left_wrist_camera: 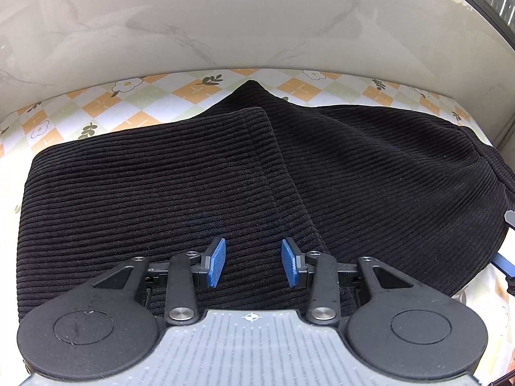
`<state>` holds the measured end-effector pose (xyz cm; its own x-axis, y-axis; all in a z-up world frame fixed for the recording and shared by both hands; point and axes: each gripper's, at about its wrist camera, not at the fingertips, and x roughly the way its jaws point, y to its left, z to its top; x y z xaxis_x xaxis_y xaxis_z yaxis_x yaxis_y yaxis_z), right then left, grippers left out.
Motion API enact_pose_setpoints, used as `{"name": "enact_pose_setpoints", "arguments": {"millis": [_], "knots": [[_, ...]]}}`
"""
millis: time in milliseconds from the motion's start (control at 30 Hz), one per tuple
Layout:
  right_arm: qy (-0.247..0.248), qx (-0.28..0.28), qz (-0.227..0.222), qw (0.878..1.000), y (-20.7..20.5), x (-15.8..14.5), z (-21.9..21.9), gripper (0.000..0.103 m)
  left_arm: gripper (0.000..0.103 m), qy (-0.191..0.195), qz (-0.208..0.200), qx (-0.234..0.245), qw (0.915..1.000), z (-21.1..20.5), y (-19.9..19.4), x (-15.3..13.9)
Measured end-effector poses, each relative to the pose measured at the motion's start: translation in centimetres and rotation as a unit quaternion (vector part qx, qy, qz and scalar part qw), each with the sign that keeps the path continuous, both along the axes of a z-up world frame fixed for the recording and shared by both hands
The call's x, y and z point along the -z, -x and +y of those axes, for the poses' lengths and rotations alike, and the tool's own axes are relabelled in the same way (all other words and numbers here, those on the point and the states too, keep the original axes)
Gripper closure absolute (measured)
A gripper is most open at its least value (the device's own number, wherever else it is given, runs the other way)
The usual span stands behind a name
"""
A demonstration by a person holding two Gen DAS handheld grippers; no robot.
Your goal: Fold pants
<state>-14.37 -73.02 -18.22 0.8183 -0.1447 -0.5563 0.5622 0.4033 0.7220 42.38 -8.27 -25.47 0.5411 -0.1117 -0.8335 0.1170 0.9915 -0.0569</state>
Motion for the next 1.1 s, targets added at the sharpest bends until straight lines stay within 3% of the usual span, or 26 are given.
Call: {"name": "enact_pose_setpoints", "arguments": {"millis": [300, 500, 567, 633, 700, 833, 1100], "knots": [[-0.009, -0.002, -0.014, 1.0, -1.9, 0.3, -0.8, 0.009, 0.062, -0.004, 0.001, -0.002, 1.0, 0.0, -0.6, 0.6], [-0.022, 0.028, -0.025, 0.999, -2.2, 0.2, -1.8, 0.01, 0.062, -0.012, -0.001, 0.003, 0.9999, -0.4, -0.2, 0.4], [-0.035, 0.035, -0.032, 0.998, -2.3, 0.2, -2.2, 0.019, 0.062, -0.015, -0.001, 0.003, 0.9999, -0.5, -0.2, 0.4], [-0.022, 0.037, -0.03, 0.999, -2.1, -0.5, -2.3, 0.06, 0.062, -0.014, -0.001, 0.002, 0.9999, -0.5, -0.3, 0.4], [0.0, 0.024, -0.045, 0.999, -2.0, -1.7, -2.2, 0.065, 0.062, -0.015, -0.001, 0.002, 0.9999, -0.6, -0.4, 0.5], [0.055, -0.01, -0.052, 0.997, -3.1, -3.8, -1.3, 0.066, 0.062, -0.024, -0.005, 0.004, 0.9997, -1.0, -0.3, 0.6], [0.025, 0.006, -0.012, 1.0, -4.3, -1.4, -2.5, 0.052, 0.062, -0.021, -0.006, 0.003, 0.9998, -1.1, -0.2, 0.7]]}}
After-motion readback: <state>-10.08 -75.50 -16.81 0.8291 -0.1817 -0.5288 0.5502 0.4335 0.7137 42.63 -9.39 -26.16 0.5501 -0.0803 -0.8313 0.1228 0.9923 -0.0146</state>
